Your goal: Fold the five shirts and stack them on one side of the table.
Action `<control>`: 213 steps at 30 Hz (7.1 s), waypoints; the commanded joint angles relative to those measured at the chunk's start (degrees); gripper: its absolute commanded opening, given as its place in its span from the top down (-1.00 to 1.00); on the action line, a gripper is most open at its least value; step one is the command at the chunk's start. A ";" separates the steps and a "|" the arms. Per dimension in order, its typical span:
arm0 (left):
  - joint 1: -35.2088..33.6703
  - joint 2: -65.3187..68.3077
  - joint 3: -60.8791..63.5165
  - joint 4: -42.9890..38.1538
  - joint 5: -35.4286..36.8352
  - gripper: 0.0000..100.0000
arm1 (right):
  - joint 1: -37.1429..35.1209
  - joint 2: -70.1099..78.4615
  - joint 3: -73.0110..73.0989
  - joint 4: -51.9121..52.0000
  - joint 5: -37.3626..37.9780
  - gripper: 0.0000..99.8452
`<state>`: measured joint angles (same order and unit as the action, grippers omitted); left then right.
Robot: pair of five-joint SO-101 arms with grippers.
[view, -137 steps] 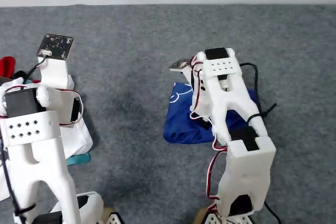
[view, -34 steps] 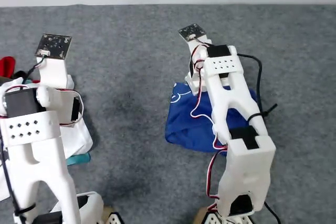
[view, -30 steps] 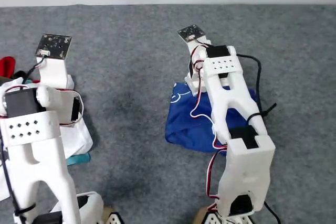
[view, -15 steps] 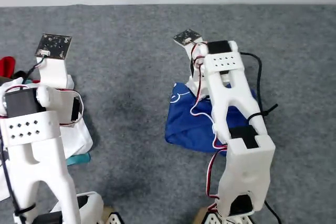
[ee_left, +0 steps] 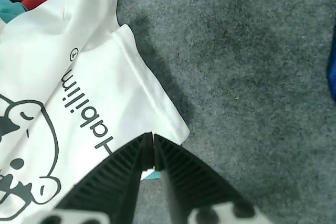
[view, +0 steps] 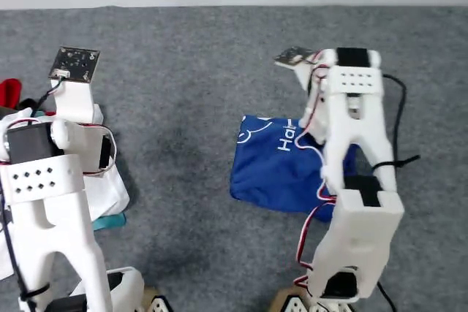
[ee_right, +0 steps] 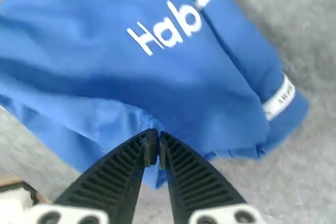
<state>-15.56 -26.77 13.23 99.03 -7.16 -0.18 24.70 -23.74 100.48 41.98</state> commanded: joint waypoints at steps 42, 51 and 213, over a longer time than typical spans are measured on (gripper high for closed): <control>0.18 -1.23 -0.13 1.41 0.26 0.99 | -8.57 -19.21 23.47 -2.86 -4.66 0.99; 0.18 -1.23 1.27 1.41 0.18 0.99 | -3.74 -6.11 24.97 -1.01 -5.80 0.98; 0.26 -1.76 5.93 1.41 0.18 0.99 | 12.00 -16.40 24.18 -2.42 -12.31 0.98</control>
<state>-15.56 -26.86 19.30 99.03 -7.16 13.98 15.47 5.54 94.42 29.58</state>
